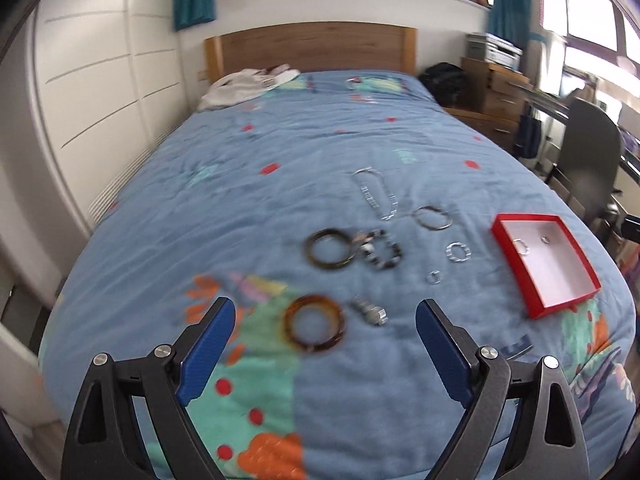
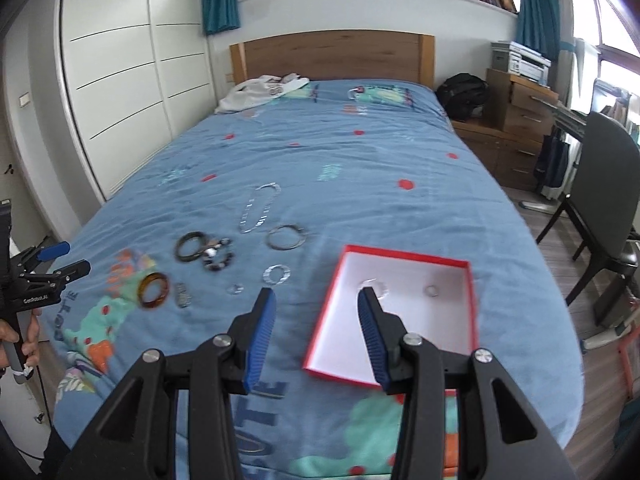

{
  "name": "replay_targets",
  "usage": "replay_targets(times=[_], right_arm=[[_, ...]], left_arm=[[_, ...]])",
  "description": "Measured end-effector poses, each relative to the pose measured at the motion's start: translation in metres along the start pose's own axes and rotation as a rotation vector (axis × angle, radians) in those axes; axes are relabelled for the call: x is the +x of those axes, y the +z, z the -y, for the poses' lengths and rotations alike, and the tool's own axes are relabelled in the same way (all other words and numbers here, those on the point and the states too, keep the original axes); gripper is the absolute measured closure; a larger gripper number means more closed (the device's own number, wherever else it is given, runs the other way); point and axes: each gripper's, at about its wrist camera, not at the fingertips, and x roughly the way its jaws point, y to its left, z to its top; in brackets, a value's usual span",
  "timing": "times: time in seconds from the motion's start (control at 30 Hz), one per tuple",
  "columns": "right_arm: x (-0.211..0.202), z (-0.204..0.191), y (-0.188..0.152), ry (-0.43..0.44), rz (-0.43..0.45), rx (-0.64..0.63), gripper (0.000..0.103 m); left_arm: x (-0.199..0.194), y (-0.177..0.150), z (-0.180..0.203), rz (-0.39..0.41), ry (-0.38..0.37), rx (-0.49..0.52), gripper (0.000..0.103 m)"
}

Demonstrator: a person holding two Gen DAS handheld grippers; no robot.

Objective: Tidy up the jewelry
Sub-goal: 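Move both tools back over the remaining jewelry on the bed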

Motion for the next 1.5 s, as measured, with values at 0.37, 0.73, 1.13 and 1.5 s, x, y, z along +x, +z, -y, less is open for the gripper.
replay_targets(times=[0.37,0.73,1.13,1.5], right_arm=[[0.044,-0.044,-0.013,0.049,-0.031,0.009,0.062],[0.107,-0.069,-0.02,0.077,-0.115,-0.008,0.062],[0.163,-0.089,-0.03,0.125,-0.188,-0.019,0.062],[0.195,-0.095,-0.037,0.144,-0.219,-0.012,0.062]], left_arm=[[0.032,-0.04,-0.035,-0.076,0.002,-0.052,0.012],[0.093,-0.048,-0.03,-0.148,-0.071,-0.029,0.01],[0.143,-0.048,-0.024,-0.195,-0.089,-0.009,0.006],[0.171,-0.05,-0.024,-0.221,-0.085,-0.015,0.006]])
